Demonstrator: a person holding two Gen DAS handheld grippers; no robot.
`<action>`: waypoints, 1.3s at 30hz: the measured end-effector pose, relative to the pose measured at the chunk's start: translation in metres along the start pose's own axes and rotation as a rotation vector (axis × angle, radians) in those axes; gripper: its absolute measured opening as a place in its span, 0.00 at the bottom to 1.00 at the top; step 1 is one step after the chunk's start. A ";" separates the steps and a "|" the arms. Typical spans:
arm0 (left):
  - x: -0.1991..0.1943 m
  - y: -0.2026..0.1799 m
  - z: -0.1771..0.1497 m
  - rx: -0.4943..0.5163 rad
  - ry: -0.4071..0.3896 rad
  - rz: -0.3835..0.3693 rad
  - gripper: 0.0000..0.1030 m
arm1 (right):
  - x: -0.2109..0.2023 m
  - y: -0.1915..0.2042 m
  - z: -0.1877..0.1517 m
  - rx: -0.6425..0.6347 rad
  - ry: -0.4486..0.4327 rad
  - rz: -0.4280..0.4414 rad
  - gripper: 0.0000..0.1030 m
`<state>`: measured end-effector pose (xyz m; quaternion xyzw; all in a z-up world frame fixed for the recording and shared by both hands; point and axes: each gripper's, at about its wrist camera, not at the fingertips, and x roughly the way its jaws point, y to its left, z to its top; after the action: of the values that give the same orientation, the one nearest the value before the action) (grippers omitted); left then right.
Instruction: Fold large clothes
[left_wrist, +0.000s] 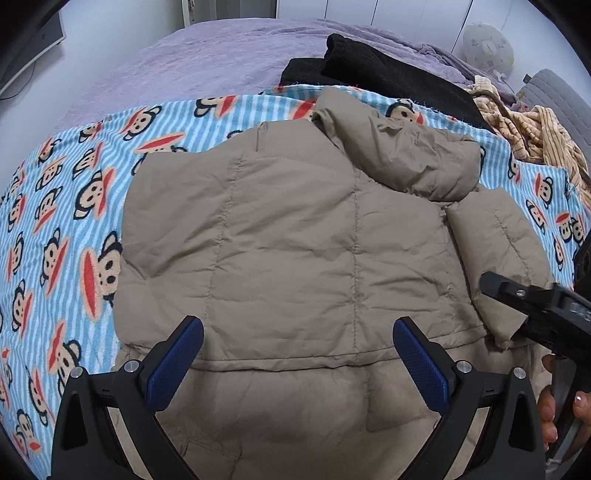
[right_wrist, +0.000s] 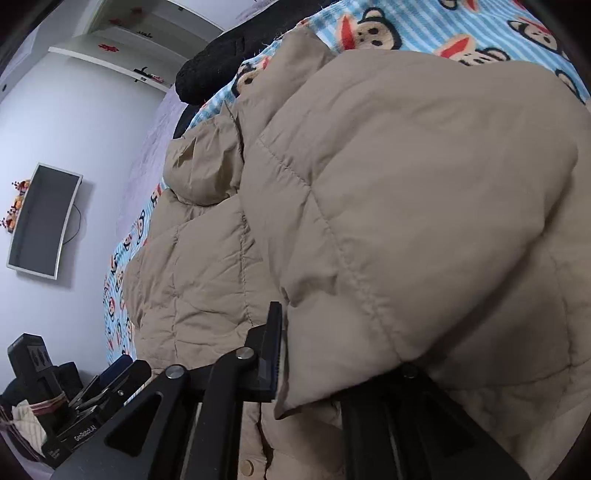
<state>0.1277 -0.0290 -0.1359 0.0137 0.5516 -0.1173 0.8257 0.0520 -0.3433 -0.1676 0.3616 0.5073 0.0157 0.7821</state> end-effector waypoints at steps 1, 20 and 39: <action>-0.001 0.000 0.003 -0.006 -0.003 -0.017 1.00 | -0.008 0.004 -0.002 -0.003 -0.005 0.030 0.70; -0.020 0.056 0.029 -0.118 -0.027 -0.397 1.00 | -0.008 0.087 -0.002 -0.265 -0.024 0.005 0.04; 0.057 0.000 0.031 -0.110 0.191 -0.474 0.60 | -0.055 -0.010 -0.063 -0.013 0.071 -0.105 0.79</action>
<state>0.1761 -0.0442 -0.1756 -0.1495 0.6203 -0.2755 0.7190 -0.0291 -0.3371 -0.1443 0.3286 0.5528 -0.0092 0.7657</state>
